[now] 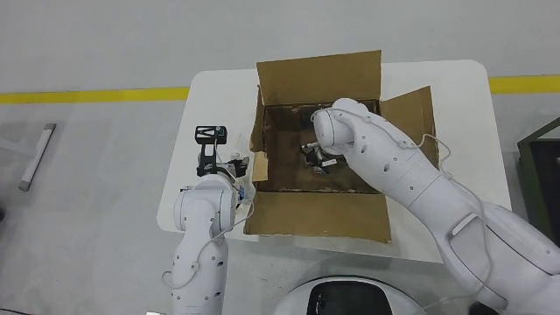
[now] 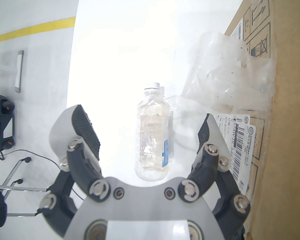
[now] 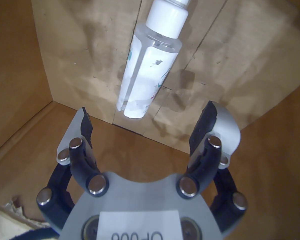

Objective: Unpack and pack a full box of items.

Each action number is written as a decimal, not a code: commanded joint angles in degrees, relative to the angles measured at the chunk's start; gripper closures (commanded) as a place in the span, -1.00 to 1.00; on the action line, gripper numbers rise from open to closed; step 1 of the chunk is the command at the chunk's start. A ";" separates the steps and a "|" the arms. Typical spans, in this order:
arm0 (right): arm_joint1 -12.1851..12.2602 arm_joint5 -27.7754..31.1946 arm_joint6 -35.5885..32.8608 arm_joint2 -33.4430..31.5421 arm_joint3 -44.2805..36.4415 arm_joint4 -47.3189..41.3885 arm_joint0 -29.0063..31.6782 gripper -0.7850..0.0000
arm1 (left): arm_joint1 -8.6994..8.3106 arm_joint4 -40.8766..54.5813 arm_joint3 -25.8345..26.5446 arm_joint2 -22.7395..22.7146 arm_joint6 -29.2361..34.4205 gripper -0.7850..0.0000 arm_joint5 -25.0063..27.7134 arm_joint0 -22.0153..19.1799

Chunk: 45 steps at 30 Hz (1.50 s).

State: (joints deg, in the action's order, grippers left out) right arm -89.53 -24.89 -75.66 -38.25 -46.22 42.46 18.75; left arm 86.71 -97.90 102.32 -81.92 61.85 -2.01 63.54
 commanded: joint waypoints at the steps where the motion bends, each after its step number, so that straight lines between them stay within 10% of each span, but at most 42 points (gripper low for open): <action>1: -0.55 -0.12 0.95 0.41 1.34 -0.25 -0.30 -0.99 | 0.00 0.00 0.00 0.00 0.00 -1.00 0.00 0.00; 13: -3.87 -0.82 6.99 1.51 7.80 -2.41 -2.24 -0.72 | 0.00 0.00 0.00 0.00 0.00 -1.00 0.00 0.00; 26: -7.04 -0.24 8.29 3.24 13.85 -2.84 -3.39 0.96 | 0.00 0.00 0.00 0.00 0.00 -1.00 0.00 0.00; 45: -3.99 -6.65 13.52 -5.22 2.35 -2.35 -0.81 1.00 | 0.00 0.00 0.00 0.00 0.00 -1.00 0.00 0.00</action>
State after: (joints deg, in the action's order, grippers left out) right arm -94.03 -30.85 -62.10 -42.78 -41.81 39.45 17.25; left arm 86.71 -97.90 102.32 -81.92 61.85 -2.01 63.54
